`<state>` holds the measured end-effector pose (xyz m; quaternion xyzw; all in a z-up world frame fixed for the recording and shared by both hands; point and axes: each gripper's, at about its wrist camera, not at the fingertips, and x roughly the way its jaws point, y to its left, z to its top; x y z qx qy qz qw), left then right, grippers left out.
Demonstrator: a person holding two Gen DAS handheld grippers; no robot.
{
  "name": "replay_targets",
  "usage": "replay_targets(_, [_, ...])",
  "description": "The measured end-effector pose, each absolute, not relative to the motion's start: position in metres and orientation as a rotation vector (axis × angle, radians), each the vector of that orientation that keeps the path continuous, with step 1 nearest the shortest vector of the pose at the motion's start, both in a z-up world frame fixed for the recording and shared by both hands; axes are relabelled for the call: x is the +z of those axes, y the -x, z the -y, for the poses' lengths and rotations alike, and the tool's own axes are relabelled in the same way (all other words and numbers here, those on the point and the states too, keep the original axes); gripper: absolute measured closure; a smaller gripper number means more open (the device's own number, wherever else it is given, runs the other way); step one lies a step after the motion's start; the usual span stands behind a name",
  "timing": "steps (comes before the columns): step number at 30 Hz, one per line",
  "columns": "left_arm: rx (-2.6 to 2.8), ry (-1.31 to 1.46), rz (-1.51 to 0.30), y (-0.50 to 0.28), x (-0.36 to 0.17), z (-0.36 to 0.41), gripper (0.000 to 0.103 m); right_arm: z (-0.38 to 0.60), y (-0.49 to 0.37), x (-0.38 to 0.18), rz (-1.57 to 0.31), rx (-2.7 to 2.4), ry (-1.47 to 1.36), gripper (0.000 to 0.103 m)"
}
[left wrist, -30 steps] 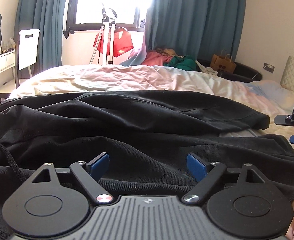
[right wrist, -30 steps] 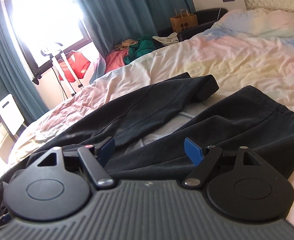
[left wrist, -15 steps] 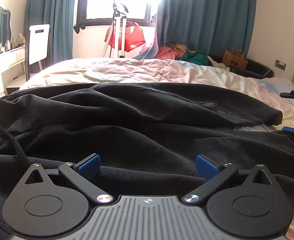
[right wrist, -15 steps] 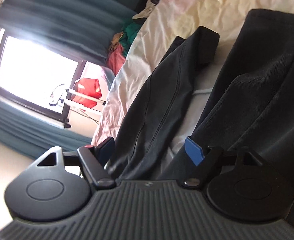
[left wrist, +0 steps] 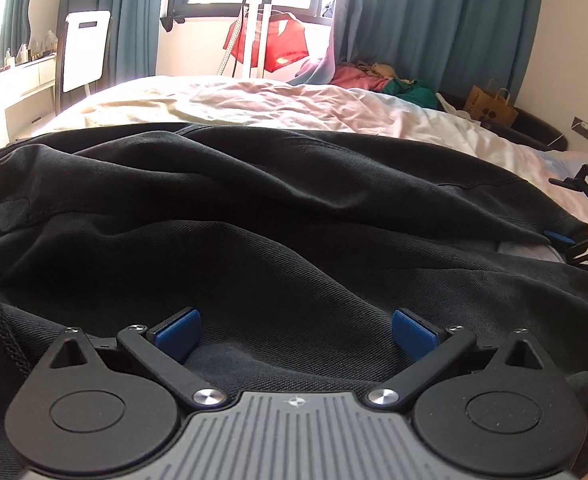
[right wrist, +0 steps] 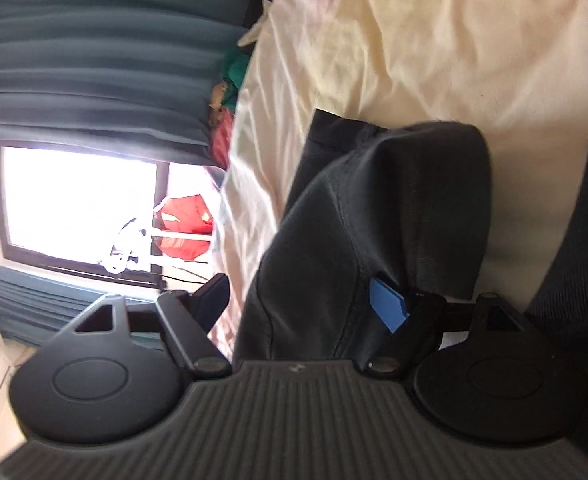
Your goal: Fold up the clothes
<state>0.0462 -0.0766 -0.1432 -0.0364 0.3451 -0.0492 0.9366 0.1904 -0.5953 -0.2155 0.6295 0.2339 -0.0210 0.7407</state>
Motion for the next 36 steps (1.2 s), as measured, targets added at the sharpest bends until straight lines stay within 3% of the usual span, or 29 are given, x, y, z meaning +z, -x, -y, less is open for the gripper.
replay_targets(10, [-0.088,0.023,-0.704,-0.057,-0.152,0.088,0.0,0.583,-0.148,-0.2,-0.585,-0.15,-1.315,0.027])
replay_targets(19, [-0.096,0.055,-0.699,-0.049,-0.148,0.087,0.0,0.618,-0.179,-0.2,-0.303,-0.075,-1.344,0.023])
replay_targets(23, [-0.102,0.058,-0.7,-0.05,-0.15,0.088,0.0,0.615,-0.223,-0.193,-0.479,-0.114,-1.232,0.023])
replay_targets(26, [-0.115,0.061,-0.702,-0.052,-0.15,0.088,0.0,0.611,-0.252,-0.189,-0.639,-0.212,-1.151,0.044])
replay_targets(27, [-0.12,0.064,-0.702,-0.052,-0.149,0.088,0.0,0.611,-0.255,-0.183,-0.634,-0.241,-1.14,0.064])
replay_targets(29, [-0.128,0.074,-0.702,-0.052,-0.149,0.087,0.0,0.613,-0.261,-0.171,-0.624,-0.299,-1.115,0.092])
replay_targets(36, [-0.149,0.168,-0.711,-0.052,-0.143,0.075,0.0,0.612,-0.226,-0.096,-0.19,-0.13,-0.823,0.096])
